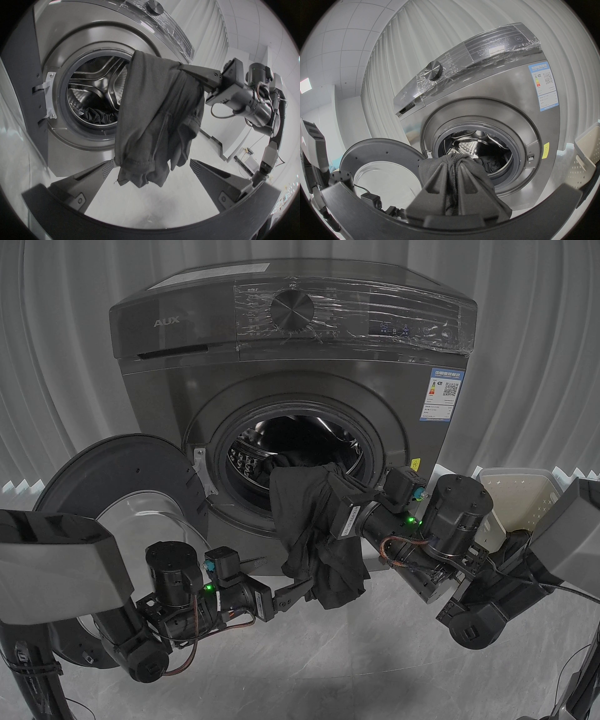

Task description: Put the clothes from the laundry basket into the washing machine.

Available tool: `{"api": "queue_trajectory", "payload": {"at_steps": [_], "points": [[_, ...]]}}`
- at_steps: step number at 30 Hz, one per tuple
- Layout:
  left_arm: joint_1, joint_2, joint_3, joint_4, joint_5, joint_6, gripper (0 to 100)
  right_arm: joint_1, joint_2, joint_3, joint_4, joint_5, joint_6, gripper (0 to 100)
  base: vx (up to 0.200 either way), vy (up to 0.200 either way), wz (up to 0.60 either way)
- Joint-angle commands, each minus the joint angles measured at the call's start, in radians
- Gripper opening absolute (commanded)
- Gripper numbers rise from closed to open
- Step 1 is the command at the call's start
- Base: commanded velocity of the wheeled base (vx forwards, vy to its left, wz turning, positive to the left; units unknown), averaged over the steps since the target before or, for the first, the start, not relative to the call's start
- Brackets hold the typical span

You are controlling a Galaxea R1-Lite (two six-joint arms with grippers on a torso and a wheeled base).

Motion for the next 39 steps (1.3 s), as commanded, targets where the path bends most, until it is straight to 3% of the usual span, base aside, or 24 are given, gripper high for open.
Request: {"api": "queue_trajectory", "payload": {"at_steps": [1,3,17,18,26,33,38,39], "points": [[0.004,0.074,-0.036,-0.041,0.0,-0.032,100,0.002,-0.001,0.002,-0.003,0.0,0.0,0,0.0,0.0,0.0],[0.002,0.081,-0.039,-0.056,-0.001,-0.046,100,0.003,-0.001,0.005,-0.003,0.0,0.0,0,0.0,0.0,0.0],[0.014,0.159,-0.111,-0.084,0.003,-0.046,100,0.02,0.001,0.004,-0.005,-0.012,0.002,0,0.0,0.0,0.0],[0.016,0.171,-0.12,-0.084,0.006,-0.046,0,0.02,0.001,0.004,-0.005,-0.014,0.002,0,0.0,0.0,0.0],[0.031,0.183,-0.155,-0.089,0.003,-0.044,0,0.019,0.001,0.01,-0.006,-0.014,0.002,0,0.0,0.0,0.0],[0.005,0.035,-0.054,-0.09,-0.004,-0.044,0,0.005,0.013,0.002,-0.008,-0.008,0.002,0,0.0,0.0,0.0],[-0.022,-0.108,0.059,-0.09,-0.047,-0.046,0,-0.003,0.025,0.007,-0.019,-0.001,0.002,0,0.0,0.0,0.0],[-0.032,-0.169,0.101,-0.09,-0.084,-0.049,0,-0.006,0.041,0.007,-0.032,-0.001,0.002,0,0.0,0.0,0.0]]}}
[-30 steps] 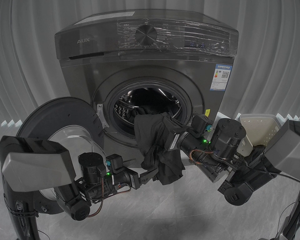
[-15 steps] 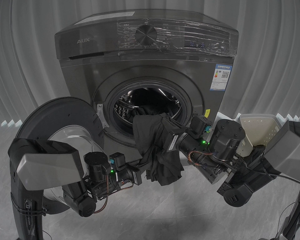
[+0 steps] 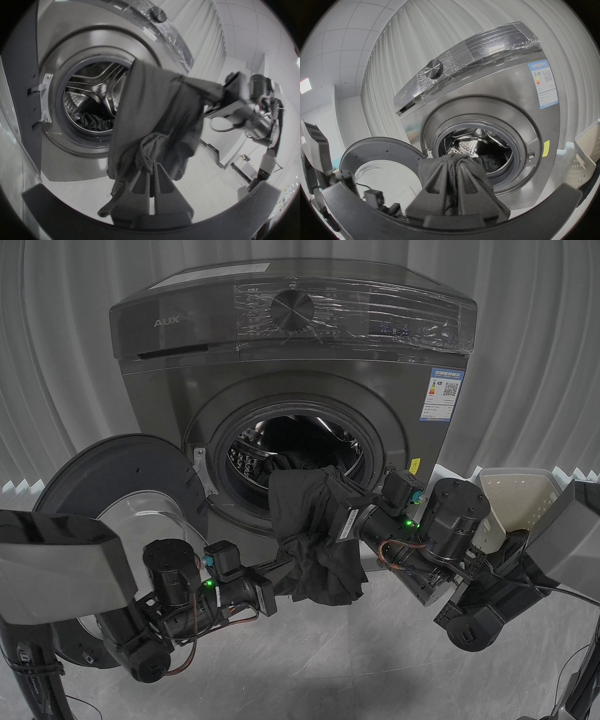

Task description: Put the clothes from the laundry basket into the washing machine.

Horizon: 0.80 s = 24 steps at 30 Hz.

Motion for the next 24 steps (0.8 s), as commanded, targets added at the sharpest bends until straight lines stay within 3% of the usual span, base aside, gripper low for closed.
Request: {"api": "queue_trajectory", "payload": {"at_steps": [1,2,4,8,10,13,24], "points": [[-0.034,-0.224,0.14,0.0,-0.077,-0.015,0,-0.011,0.037,0.002,-0.027,0.004,0.0,0,0.0,0.0,0.0],[-0.034,-0.224,0.14,0.0,-0.077,-0.015,0,-0.011,0.037,0.002,-0.027,0.004,0.0,0,0.0,0.0,0.0],[-0.041,-0.289,0.175,0.0,-0.108,-0.056,0,-0.003,0.043,0.005,-0.038,0.004,0.0,0,0.0,0.0,0.0],[-0.041,-0.322,0.181,-0.001,-0.111,-0.091,0,0.003,0.046,0.008,-0.047,0.007,0.009,0,0.0,0.0,0.0],[-0.044,-0.35,0.175,-0.006,-0.114,-0.144,0,0.006,0.046,0.017,-0.059,0.019,0.021,0,0.0,0.0,0.0],[-0.047,-0.39,0.161,-0.006,-0.115,-0.197,0,0.012,0.05,0.029,-0.061,0.028,0.021,0,0.0,0.0,0.0],[-0.073,-0.408,0.129,-0.007,-0.112,-0.206,0,0.035,0.125,0.045,-0.115,0.048,0.026,0,0.0,0.0,0.0]]}}
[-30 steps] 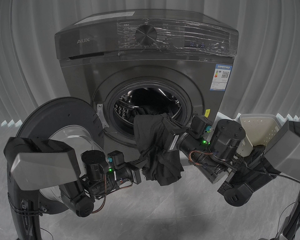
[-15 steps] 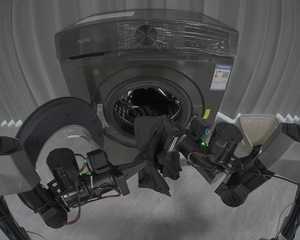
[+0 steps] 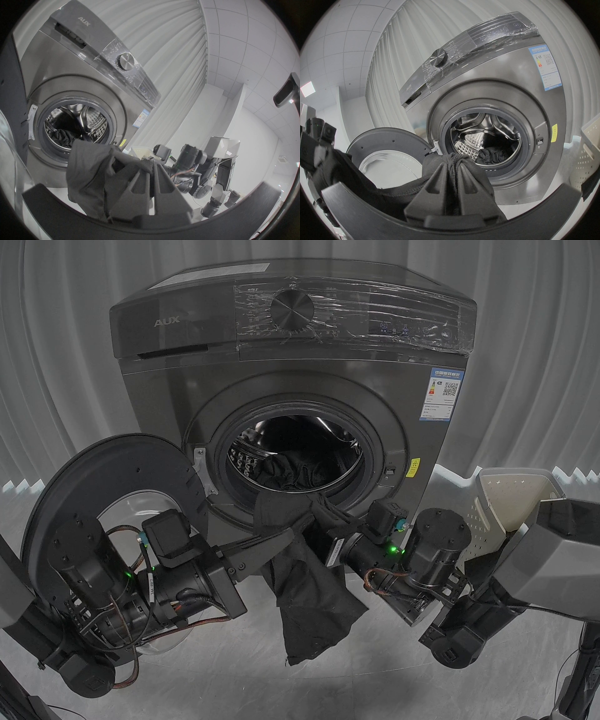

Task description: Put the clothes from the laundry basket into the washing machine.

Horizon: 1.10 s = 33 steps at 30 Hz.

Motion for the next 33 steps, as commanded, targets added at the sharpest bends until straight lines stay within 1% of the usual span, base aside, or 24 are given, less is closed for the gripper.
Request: {"api": "queue_trajectory", "payload": {"at_steps": [1,5,6,11,13,14,17,21,22,25,26,27,28,29,30,33], "points": [[-0.003,-0.018,-0.015,-0.001,0.002,0.001,0,0.017,0.041,0.002,-0.005,0.001,0.001,0,0.0,0.0,0.0],[-0.002,-0.018,-0.035,-0.001,0.007,0.001,0,0.022,0.044,0.002,-0.003,0.001,0.002,0,0.0,0.0,0.0],[-0.002,-0.018,-0.042,0.001,0.009,0.001,0,0.025,0.044,0.002,-0.005,0.001,0.004,100,0.0,0.0,0.0],[0.003,-0.012,-0.075,0.001,0.018,0.001,0,0.016,0.044,0.023,-0.003,-0.005,0.011,100,0.0,0.0,0.0],[0.004,-0.008,-0.093,0.001,0.05,-0.001,0,0.005,0.042,0.04,-0.002,-0.01,0.011,100,0.0,0.0,0.0],[0.006,-0.006,-0.101,0.001,0.058,-0.002,0,0.003,0.041,0.043,0.0,-0.011,0.011,100,0.0,0.0,0.0],[0.007,-0.006,-0.108,0.001,0.062,-0.002,0,0.0,0.032,0.065,0.006,-0.013,0.011,100,0.0,0.0,0.0],[0.011,-0.006,-0.127,0.001,0.067,-0.002,0,-0.026,0.027,0.092,0.009,-0.016,0.01,100,0.0,0.0,0.0],[0.011,-0.006,-0.134,0.001,0.075,-0.001,0,-0.034,0.026,0.105,0.009,-0.016,0.01,100,0.0,0.0,0.0],[0.011,0.0,-0.167,0.002,0.119,-0.002,0,-0.057,0.024,0.154,0.009,-0.016,0.008,100,0.0,0.0,0.0],[0.011,0.0,-0.168,0.002,0.122,-0.002,0,-0.058,0.024,0.157,0.009,-0.016,0.008,100,0.0,0.0,0.0],[0.012,0.015,-0.187,0.002,0.154,-0.001,0,-0.073,0.026,0.192,0.009,-0.016,0.008,100,0.0,0.0,0.0],[0.012,0.022,-0.194,0.002,0.168,0.001,0,-0.081,0.027,0.211,0.009,-0.016,0.008,100,0.0,0.0,0.0],[0.012,0.022,-0.194,0.002,0.168,0.001,0,-0.084,0.027,0.215,0.009,-0.016,0.007,100,0.0,0.0,0.0],[0.012,0.028,-0.202,0.001,0.18,0.004,0,-0.092,0.029,0.241,0.004,-0.014,0.007,100,0.0,0.0,0.0],[0.014,0.026,-0.213,0.002,0.182,0.006,0,-0.093,0.027,0.29,-0.002,-0.004,0.005,100,0.0,0.0,0.0]]}}
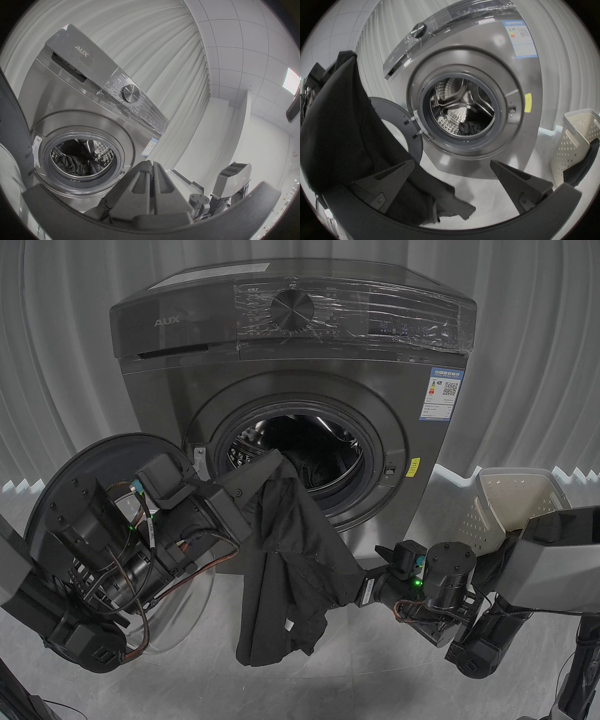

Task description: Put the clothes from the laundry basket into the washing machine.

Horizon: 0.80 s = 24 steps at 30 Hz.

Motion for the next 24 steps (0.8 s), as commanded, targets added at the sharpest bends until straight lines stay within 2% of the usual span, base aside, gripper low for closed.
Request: {"api": "queue_trajectory", "payload": {"at_steps": [1,5,6,16,20,24], "points": [[0.002,0.013,-0.029,0.0,0.014,0.001,0,-0.014,0.001,0.08,-0.009,0.012,-0.002,100,0.0,0.0,0.0],[0.01,0.012,-0.037,0.0,0.018,0.001,0,-0.014,0.006,0.105,-0.01,0.028,0.0,100,0.0,0.0,0.0],[0.014,0.008,-0.047,0.0,0.021,0.0,0,-0.014,0.014,0.133,-0.012,0.066,0.006,100,0.0,0.0,0.0],[0.019,0.005,-0.077,0.0,0.023,-0.002,0,-0.019,0.119,0.128,-0.024,0.075,0.001,100,0.0,0.0,0.0],[0.022,0.005,-0.081,0.0,0.023,-0.002,0,-0.02,0.159,0.12,-0.052,0.108,-0.002,100,0.0,0.0,0.0],[0.025,0.007,-0.083,0.0,0.023,-0.002,0,-0.023,0.184,0.108,-0.058,0.117,-0.005,100,0.0,0.0,0.0]]}}
